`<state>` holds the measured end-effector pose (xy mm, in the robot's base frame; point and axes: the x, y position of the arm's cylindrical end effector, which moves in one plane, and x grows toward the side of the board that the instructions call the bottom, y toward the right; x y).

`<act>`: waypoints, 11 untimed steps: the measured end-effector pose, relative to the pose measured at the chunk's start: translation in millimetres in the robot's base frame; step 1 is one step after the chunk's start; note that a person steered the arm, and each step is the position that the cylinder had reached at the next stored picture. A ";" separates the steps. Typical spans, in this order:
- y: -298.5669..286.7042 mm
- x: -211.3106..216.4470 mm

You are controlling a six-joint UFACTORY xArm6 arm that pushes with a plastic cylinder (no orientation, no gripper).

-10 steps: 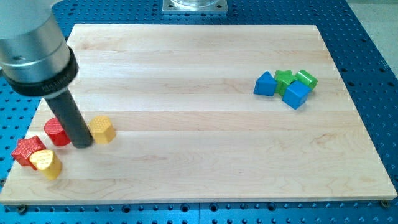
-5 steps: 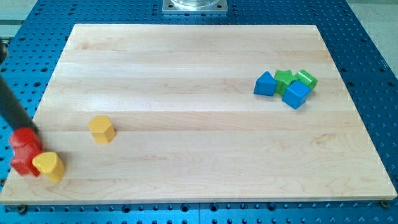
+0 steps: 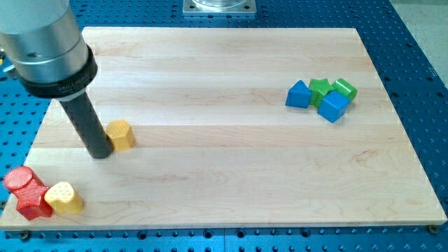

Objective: Place the yellow hexagon at the center left side of the board

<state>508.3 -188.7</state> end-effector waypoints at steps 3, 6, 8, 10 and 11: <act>-0.8 42.2; 37.5 9.5; 32.7 0.4; -17.8 -60.0; 10.6 -40.4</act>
<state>467.9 -178.1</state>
